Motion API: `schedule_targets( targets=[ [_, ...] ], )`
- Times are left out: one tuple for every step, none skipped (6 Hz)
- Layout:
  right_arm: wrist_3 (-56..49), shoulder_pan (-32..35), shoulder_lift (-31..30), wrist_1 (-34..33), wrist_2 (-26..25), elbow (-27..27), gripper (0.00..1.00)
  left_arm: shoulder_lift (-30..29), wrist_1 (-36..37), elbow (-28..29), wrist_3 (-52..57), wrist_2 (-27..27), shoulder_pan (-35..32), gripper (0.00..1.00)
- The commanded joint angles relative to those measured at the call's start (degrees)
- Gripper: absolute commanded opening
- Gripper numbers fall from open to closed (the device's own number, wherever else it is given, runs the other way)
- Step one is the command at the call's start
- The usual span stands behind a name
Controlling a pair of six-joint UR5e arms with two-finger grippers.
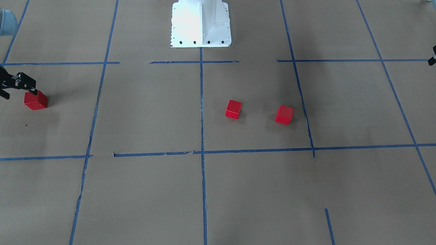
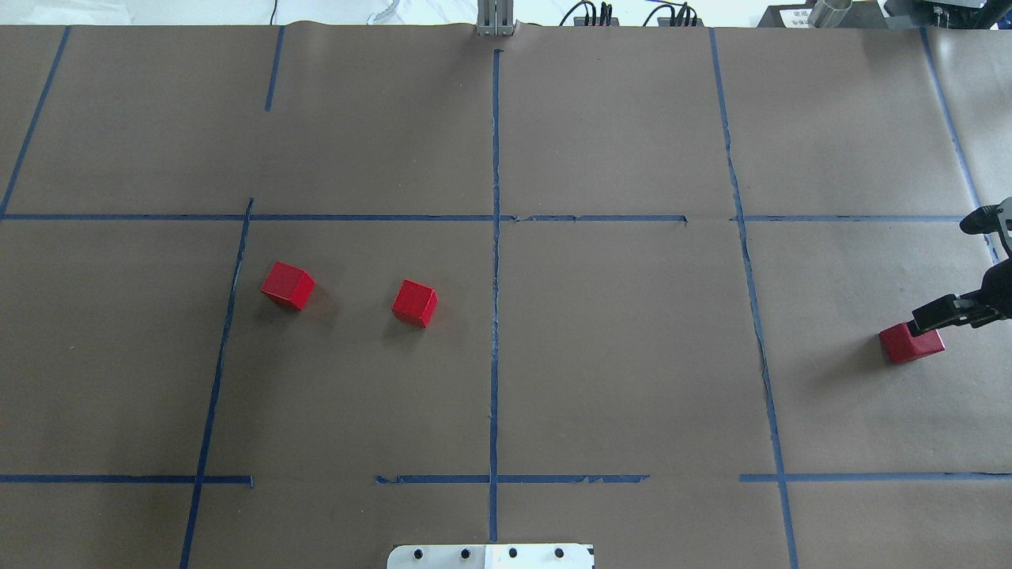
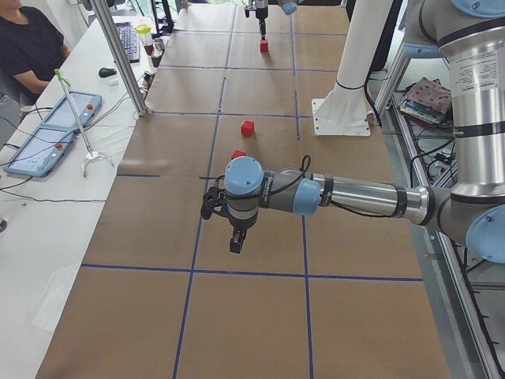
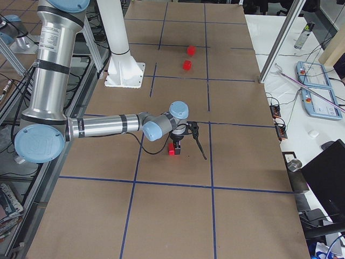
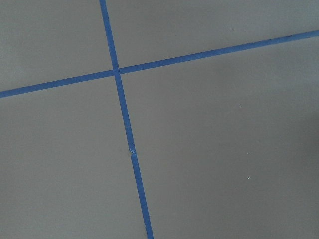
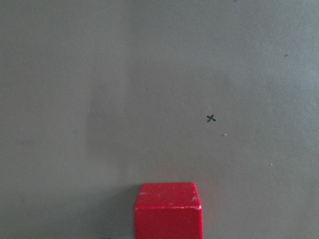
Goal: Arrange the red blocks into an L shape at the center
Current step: 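Lower the right gripper onto the outlying red cube and grasp it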
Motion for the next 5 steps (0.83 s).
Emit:
schedule_targets(
  targets=[
    [0.2,-1.9,0.3,0.0,-0.2,-1.4,1.0,0.0,0.0,0.0,0.0,0.0,0.0,1.0],
    [0.2,-3.0,1.1,0.0,-0.4,-2.3,1.0,0.0,0.0,0.0,0.0,0.0,0.0,1.0],
    [0.0,-3.0,2.3,0.1,-0.4,-3.5,0.99,0.1,0.0,0.0,0.0,0.0,0.0,1.0],
    [0.2,-3.1,2.6,0.0,-1.9,-3.7,0.86,0.1,0.0,0.0,0.0,0.0,0.0,1.0],
    [0.2,-3.1,2.6,0.0,-2.1,-4.1,0.36,0.1,0.0,0.0,0.0,0.0,0.0,1.0]
  ],
)
